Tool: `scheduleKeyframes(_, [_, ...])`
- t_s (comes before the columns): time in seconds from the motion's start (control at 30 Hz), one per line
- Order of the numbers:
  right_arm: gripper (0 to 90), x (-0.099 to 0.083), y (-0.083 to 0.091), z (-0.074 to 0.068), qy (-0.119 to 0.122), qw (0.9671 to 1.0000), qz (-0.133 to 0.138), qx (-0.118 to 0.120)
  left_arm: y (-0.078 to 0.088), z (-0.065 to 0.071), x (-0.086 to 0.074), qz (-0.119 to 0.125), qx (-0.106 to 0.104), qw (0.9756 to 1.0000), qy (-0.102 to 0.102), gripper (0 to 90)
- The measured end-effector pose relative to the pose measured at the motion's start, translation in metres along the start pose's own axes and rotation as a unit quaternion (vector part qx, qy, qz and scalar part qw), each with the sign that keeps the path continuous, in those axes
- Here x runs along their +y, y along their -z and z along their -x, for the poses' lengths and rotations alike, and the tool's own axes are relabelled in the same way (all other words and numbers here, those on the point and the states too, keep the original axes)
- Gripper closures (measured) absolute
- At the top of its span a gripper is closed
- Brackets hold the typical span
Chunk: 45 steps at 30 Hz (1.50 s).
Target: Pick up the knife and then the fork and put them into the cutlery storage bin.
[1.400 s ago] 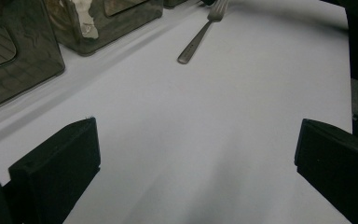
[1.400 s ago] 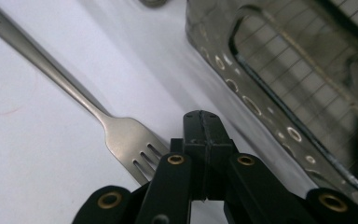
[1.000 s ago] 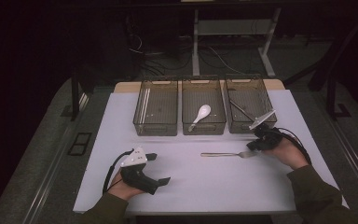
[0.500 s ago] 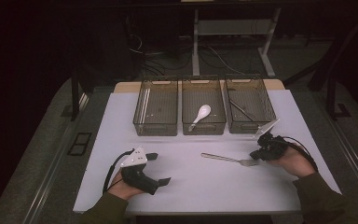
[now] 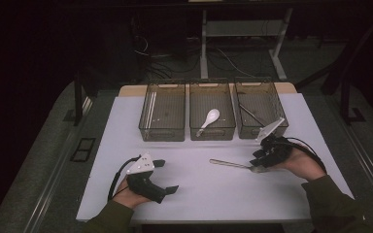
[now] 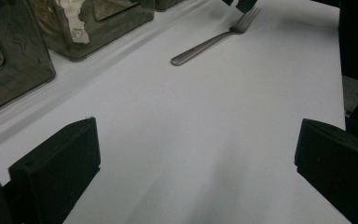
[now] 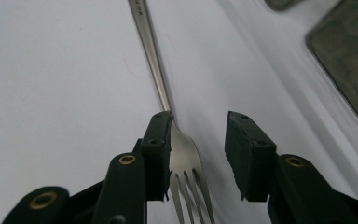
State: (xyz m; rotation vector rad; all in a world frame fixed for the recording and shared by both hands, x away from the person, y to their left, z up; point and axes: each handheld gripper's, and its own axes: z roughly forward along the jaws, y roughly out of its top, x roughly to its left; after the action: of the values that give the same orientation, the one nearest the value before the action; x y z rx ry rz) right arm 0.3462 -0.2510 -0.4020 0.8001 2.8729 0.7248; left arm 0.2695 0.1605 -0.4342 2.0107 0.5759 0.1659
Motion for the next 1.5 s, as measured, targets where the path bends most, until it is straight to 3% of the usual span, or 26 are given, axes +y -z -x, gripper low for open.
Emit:
scheduleKeyframes(0.17, [65.4,0.017,-0.01,-0.008,0.036,0.9991,-0.021,0.008,0.0,0.0,0.0,-0.001,-0.001,1.0,0.001,0.0])
scheduleKeyframes(0.37, [73.0,0.03,-0.023,-0.013,0.078,0.9949,-0.062,0.009,-0.001,0.0,0.0,-0.002,-0.003,1.0,0.0,0.0])
scheduleKeyframes(0.47, [75.7,0.034,-0.028,-0.016,0.09,0.9926,-0.08,0.017,-0.001,0.0,0.0,-0.002,-0.003,1.0,0.0,0.0])
scheduleKeyframes(0.67, [79.3,0.039,-0.036,-0.018,0.109,0.9875,-0.114,0.004,-0.001,0.001,0.0,-0.003,-0.007,1.0,0.001,0.0])
scheduleKeyframes(1.07, [84.0,0.047,-0.045,-0.024,0.138,0.9781,-0.156,-0.004,-0.002,0.001,0.0,-0.007,-0.01,0.9999,-0.002,0.0])
scheduleKeyframes(1.27, [85.3,0.048,-0.045,-0.022,0.121,0.98,-0.158,0.003,-0.001,0.002,0.0,-0.006,-0.011,0.9999,-0.002,0.0])
scheduleKeyframes(1.5, [85.3,0.042,-0.038,-0.017,0.093,0.9862,-0.136,0.017,-0.001,0.002,0.0,-0.007,-0.01,0.9999,-0.003,0.0])
